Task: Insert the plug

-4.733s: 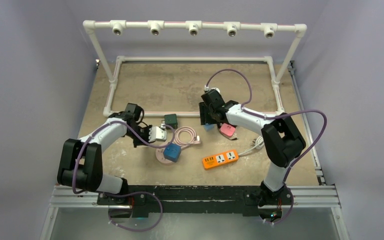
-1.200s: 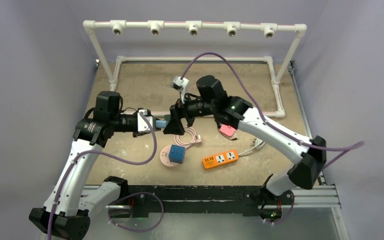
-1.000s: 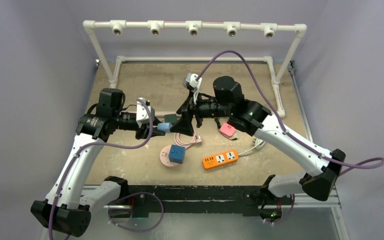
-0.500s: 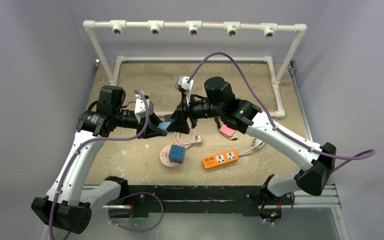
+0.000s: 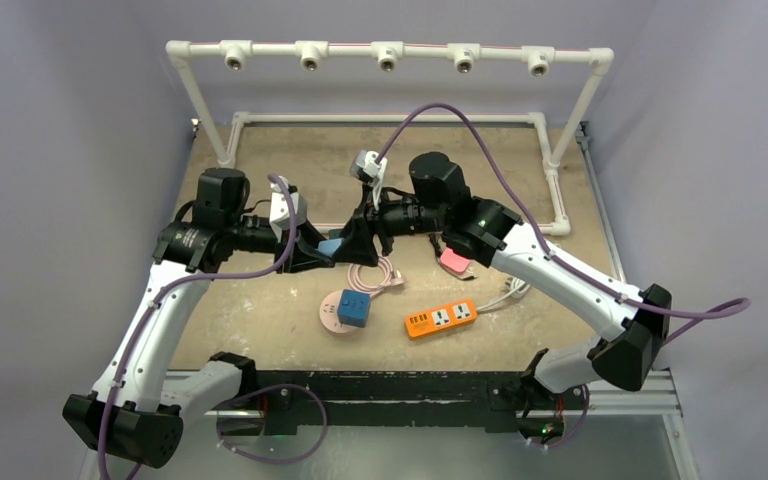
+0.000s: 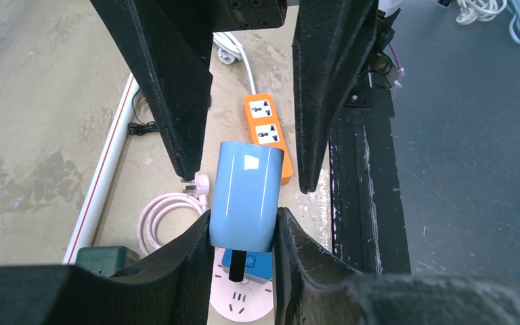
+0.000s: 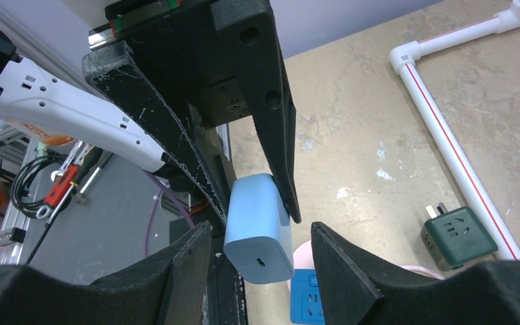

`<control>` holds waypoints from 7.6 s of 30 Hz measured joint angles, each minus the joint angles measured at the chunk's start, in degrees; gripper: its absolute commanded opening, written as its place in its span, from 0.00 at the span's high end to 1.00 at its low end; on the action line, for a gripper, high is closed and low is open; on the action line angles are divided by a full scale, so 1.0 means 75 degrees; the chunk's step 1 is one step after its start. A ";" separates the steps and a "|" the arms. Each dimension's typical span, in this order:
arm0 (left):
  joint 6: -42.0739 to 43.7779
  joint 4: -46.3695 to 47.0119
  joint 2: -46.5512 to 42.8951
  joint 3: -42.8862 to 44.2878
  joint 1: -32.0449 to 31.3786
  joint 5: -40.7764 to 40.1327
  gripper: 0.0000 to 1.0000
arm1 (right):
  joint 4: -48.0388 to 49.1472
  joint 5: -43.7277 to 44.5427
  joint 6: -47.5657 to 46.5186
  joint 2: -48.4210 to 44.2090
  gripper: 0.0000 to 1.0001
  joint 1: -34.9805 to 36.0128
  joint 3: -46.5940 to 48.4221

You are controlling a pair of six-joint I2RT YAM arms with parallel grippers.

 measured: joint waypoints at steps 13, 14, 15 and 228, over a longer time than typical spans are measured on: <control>-0.0187 0.0012 0.0015 -0.0035 0.0017 -0.0233 1.00 | -0.0096 0.0172 0.0064 0.0271 1.00 0.0149 0.0189; -0.0189 0.0017 0.0015 -0.0035 0.0017 -0.0256 1.00 | -0.0128 0.0227 0.0067 0.0274 1.00 0.0154 0.0204; -0.0187 0.0020 0.0015 -0.0035 0.0017 -0.0271 1.00 | -0.0172 0.0312 0.0067 0.0274 1.00 0.0178 0.0227; -0.2920 0.3518 0.1300 -0.2640 0.2707 -0.5872 0.09 | -0.5412 0.5514 0.1396 0.4007 1.00 0.2984 0.1923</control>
